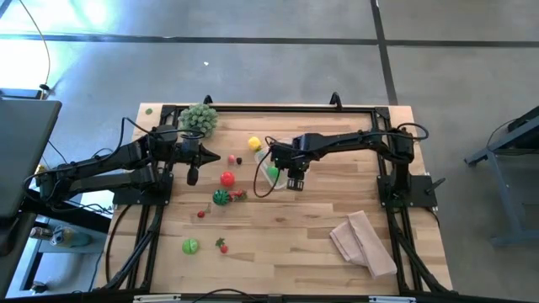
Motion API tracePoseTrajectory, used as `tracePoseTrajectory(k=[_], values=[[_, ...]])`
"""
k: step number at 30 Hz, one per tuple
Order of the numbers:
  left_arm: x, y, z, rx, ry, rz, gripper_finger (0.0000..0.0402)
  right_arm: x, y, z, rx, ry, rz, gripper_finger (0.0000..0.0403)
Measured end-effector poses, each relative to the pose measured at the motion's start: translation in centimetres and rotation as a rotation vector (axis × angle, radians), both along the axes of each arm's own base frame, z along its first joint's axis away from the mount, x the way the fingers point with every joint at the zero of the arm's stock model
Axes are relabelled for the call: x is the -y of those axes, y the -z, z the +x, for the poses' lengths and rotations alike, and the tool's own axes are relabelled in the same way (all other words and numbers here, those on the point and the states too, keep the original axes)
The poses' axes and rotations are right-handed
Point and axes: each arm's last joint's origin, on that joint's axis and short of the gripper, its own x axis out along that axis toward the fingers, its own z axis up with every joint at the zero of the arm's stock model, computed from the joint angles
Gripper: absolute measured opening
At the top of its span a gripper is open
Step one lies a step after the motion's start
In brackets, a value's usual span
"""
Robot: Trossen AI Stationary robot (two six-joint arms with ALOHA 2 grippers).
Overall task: Pick and placing Produce into tupperware
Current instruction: Adjust the transparent bin, then put the yellow pineapple into the transparent bin
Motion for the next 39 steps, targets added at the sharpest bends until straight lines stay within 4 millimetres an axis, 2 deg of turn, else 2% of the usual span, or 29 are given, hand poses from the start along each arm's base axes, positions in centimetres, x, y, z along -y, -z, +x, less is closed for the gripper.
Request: tracePoseTrajectory(k=[14, 25, 30, 33, 36, 39], values=[[0.0, 0.0, 0.0, 0.000, 0.000, 0.000, 0.0001, -2.8, 0.0, 0.0, -0.024, 0.011, 0.007, 0.0110], [0.0, 0.0, 0.0, 0.000, 0.000, 0.000, 0.0001, -2.4, -0.6, -0.3, -0.027, 0.028, -0.155, 0.0110], [0.0, 0.0, 0.0, 0.000, 0.000, 0.000, 0.0001, -2.5, -3.2, -1.2, 0.042, 0.029, -0.158, 0.0110], [0.0, 0.0, 0.0, 0.000, 0.000, 0.000, 0.0001, -2.5, -6.0, -2.5, 0.116, 0.007, -0.166, 0.0108], [0.0, 0.0, 0.0, 0.000, 0.000, 0.000, 0.0001, -2.5, -9.5, -4.5, 0.203, 0.009, -0.194, 0.0096], [0.0, 0.0, 0.0, 0.000, -0.001, 0.000, 0.0001, -2.3, -13.3, -7.7, 0.295, 0.044, -0.256, 0.0074]])
